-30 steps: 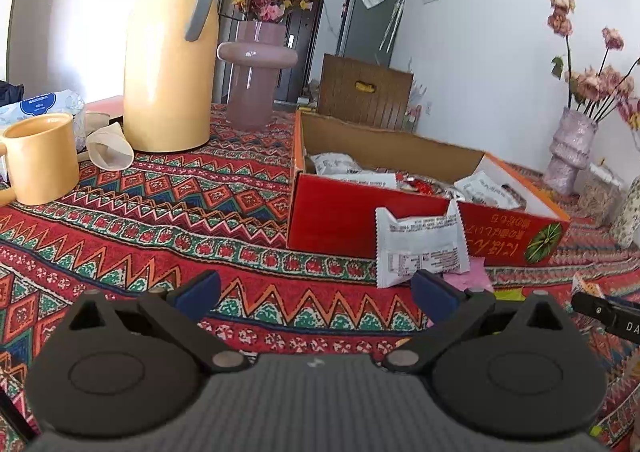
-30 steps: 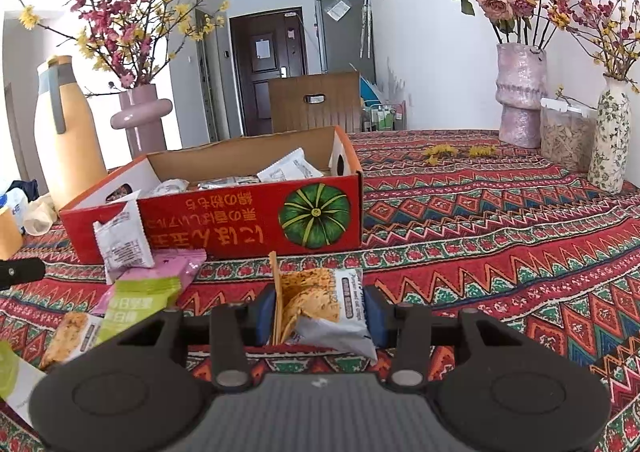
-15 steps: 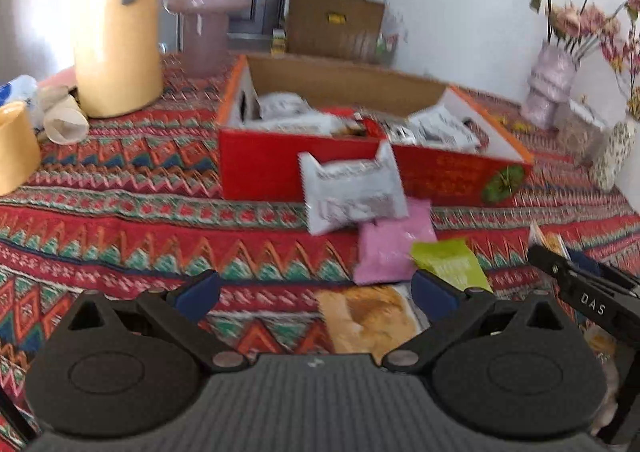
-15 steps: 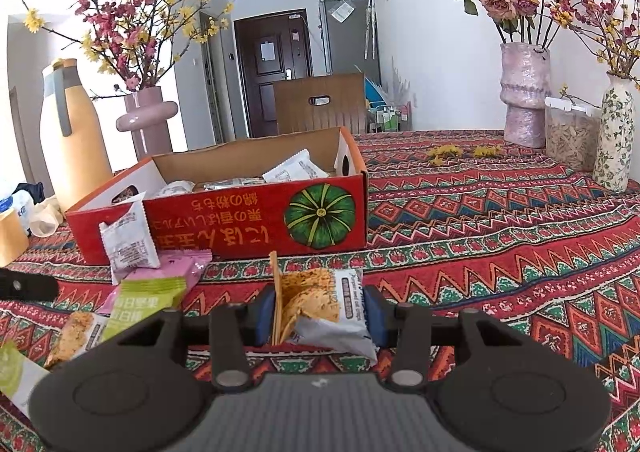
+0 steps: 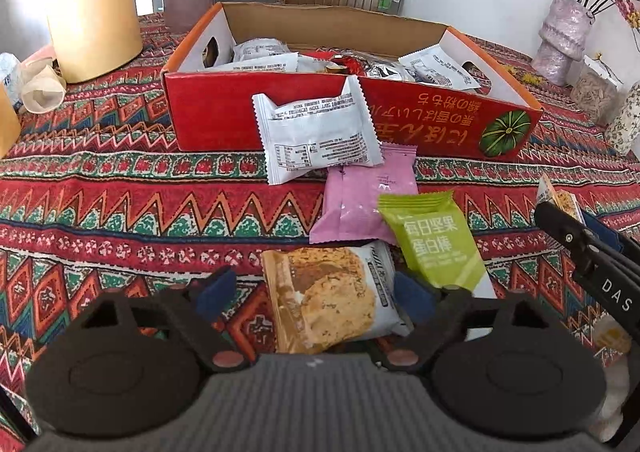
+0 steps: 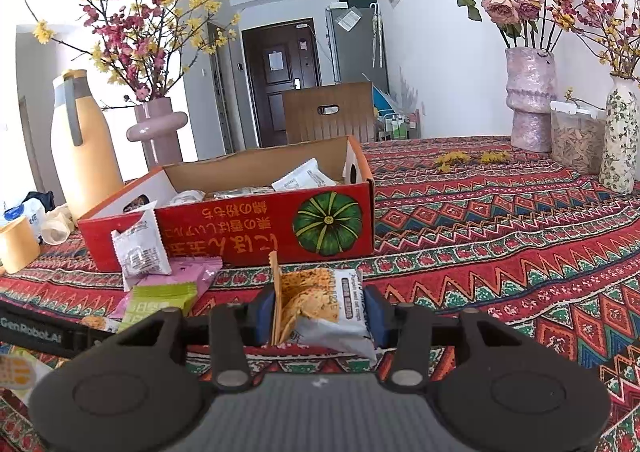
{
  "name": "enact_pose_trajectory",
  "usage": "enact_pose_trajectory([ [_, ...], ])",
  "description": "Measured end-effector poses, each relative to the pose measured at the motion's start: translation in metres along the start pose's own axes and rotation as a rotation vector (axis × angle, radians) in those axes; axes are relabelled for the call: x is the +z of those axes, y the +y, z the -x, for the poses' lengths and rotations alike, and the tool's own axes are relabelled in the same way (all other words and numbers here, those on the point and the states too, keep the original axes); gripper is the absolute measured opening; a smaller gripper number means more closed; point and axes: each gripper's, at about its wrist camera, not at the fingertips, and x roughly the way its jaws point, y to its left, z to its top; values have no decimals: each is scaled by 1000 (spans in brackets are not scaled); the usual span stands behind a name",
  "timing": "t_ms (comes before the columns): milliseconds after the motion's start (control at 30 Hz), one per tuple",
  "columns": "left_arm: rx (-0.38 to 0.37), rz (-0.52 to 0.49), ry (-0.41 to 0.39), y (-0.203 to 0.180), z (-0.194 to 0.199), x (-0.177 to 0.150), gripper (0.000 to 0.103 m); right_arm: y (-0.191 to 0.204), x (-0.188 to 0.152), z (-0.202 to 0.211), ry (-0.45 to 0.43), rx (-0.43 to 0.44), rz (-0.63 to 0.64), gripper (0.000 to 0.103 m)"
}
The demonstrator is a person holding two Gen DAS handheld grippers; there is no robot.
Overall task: Organize snacks
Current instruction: 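Lift the cookie packet with the right gripper while the left grasps another cookie packet, then carry both cookie packets toward the open box with both grippers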
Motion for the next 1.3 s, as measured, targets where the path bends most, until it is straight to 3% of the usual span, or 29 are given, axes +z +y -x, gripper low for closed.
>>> enact_pose_trajectory([
  [33, 3, -6, -5, -1, 1, -1, 74, 0, 0, 0, -2, 3, 0, 45],
  [100, 10, -18, -19, -2, 4, -2, 54, 0, 0, 1, -5, 7, -1, 45],
  [300, 15, -33, -58, -2, 11, -5, 43, -1, -1, 2, -11, 12, -1, 45],
  [933, 15, -30, -160, 14, 37, -1, 33, 4, -1, 5, -27, -12, 25, 45],
  [1300, 5, -38, -288, 17, 62, 23, 33, 20, 21, 16, -81, 5, 65, 45],
])
